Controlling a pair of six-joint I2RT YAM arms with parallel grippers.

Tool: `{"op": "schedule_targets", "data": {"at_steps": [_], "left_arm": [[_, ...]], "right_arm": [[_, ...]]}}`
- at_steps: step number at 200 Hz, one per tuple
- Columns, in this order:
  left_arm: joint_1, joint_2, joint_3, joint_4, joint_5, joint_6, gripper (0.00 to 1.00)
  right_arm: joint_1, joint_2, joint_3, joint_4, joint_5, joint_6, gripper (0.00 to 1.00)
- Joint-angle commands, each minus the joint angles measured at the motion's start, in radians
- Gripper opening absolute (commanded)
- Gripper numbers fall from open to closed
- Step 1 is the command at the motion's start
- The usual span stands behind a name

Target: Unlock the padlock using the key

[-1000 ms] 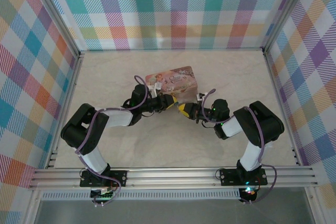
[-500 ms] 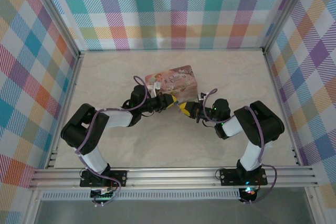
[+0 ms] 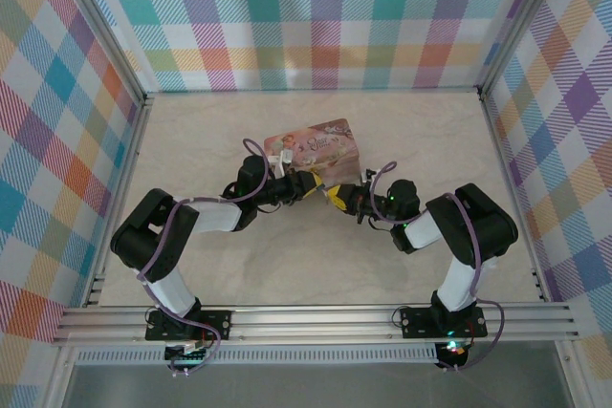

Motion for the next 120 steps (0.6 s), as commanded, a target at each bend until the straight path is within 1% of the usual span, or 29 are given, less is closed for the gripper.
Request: {"op": "schedule_targets", "data": {"at_steps": [1,21,64,93,120], "left_arm": [[-0.015,-0.023,-0.008,0.117,0.074,-0.032,0.16],[-0.019,-0.017,-0.008,0.129,0.073,-0.039,0.16],[-0.03,-0.004,-0.002,0.135,0.076,-0.044,0.15],[-0.035,-0.003,-0.002,0.134,0.079,-0.046,0.14],[-0.044,-0.004,0.0,0.134,0.09,-0.04,0.1]], "right_arm": [[0.003,0.013,0.023,0.039,0.065,0.057,0.0],[0.011,0.015,0.021,0.039,0.089,0.063,0.0],[0.05,0.049,0.058,0.039,0.095,0.044,0.0],[0.062,0.038,0.05,0.039,0.156,0.003,0.0],[0.066,0.025,0.061,0.038,0.197,-0.015,0.0]]}}
